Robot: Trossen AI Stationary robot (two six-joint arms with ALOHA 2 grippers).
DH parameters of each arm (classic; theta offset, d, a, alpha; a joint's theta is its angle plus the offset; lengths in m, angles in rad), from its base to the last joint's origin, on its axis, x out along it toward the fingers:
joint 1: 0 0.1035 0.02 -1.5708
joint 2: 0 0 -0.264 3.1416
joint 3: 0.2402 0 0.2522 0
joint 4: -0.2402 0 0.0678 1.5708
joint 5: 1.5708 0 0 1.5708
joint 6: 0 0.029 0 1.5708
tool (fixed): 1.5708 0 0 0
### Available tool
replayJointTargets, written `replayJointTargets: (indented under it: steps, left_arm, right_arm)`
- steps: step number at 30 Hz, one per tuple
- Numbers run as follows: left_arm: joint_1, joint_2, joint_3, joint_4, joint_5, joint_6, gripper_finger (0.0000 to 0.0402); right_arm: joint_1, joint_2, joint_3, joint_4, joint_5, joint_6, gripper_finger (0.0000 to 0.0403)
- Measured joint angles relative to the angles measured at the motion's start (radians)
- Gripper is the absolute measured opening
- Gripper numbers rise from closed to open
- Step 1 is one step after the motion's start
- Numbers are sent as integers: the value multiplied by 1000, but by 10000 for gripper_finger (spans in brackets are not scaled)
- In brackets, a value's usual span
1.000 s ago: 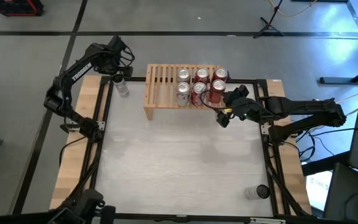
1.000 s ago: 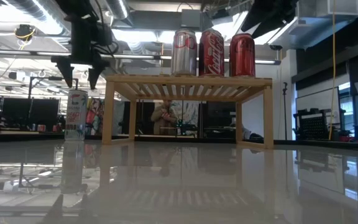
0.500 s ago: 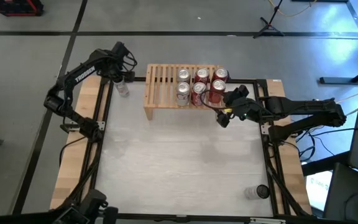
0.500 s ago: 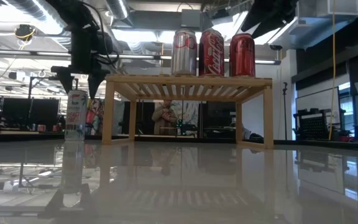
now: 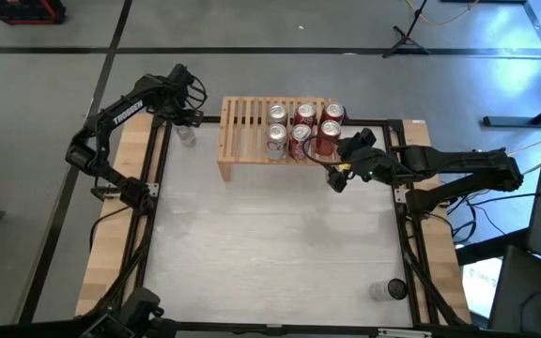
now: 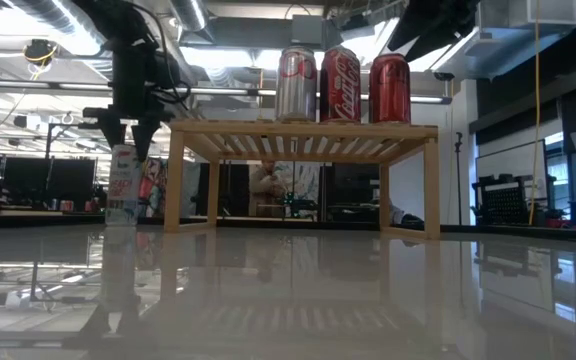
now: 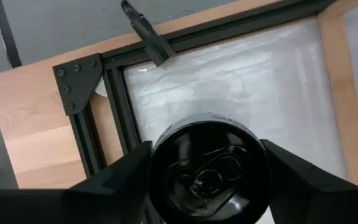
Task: Place canned beverage on shelf
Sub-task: Put the top white pink soda can on the shelf
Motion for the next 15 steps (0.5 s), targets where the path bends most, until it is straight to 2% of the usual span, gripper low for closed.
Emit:
replayJointTargets:
  steps: [6, 10, 15]
  left_arm:
    - [-22, -32, 75, -78, 32, 41, 227]
    - [-43, -40, 205, -199, 49, 71, 227]
    - [-87, -44, 430, -327, 65, 95, 230]
  right_arm:
    - [0, 0, 0, -1, 29, -4, 376]
    - [0, 0, 0, 0, 51, -2, 376]
    - [0, 0, 0, 6, 51, 2, 376]
